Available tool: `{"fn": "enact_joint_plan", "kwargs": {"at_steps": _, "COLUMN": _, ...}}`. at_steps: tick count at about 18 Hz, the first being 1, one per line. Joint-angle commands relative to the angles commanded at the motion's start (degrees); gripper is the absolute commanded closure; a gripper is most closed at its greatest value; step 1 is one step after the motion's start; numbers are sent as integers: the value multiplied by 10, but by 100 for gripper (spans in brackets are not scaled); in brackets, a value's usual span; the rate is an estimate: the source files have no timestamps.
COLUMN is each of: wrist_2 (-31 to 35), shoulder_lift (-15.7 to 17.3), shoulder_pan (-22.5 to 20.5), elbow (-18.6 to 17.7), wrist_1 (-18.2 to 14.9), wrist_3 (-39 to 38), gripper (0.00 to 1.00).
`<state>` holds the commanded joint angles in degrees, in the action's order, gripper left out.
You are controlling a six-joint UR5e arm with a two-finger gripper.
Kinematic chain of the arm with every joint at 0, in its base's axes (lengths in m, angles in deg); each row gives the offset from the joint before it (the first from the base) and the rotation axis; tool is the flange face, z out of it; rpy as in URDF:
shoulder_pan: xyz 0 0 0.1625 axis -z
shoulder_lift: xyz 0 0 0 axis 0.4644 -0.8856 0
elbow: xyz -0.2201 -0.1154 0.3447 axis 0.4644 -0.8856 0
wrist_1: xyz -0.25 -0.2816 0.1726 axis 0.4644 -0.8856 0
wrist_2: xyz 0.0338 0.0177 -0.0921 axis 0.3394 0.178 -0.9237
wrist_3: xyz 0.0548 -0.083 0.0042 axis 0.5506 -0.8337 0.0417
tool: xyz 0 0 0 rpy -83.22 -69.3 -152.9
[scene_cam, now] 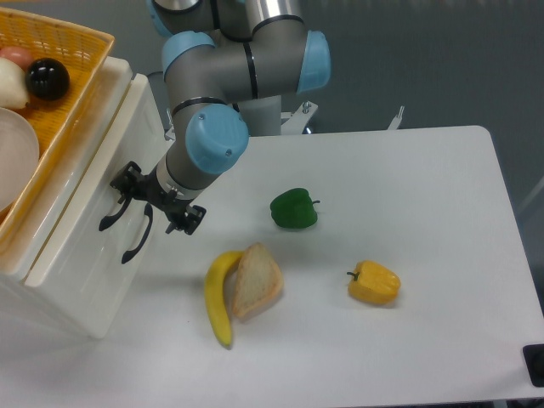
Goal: Slide the top white drawer open
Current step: 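Pull the upper drawer outward by its handle with the gripper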
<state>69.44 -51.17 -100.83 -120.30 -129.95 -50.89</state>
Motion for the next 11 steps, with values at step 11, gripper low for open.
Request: {"fn": "enact_joint_plan", "kwargs": {"at_steps": 11, "wrist_2": 47, "shoulder_lift": 3, "shoulder_pan": -1, "elbow": 3, "wrist_1": 1, "wrist_3": 3, "gripper": 0}}
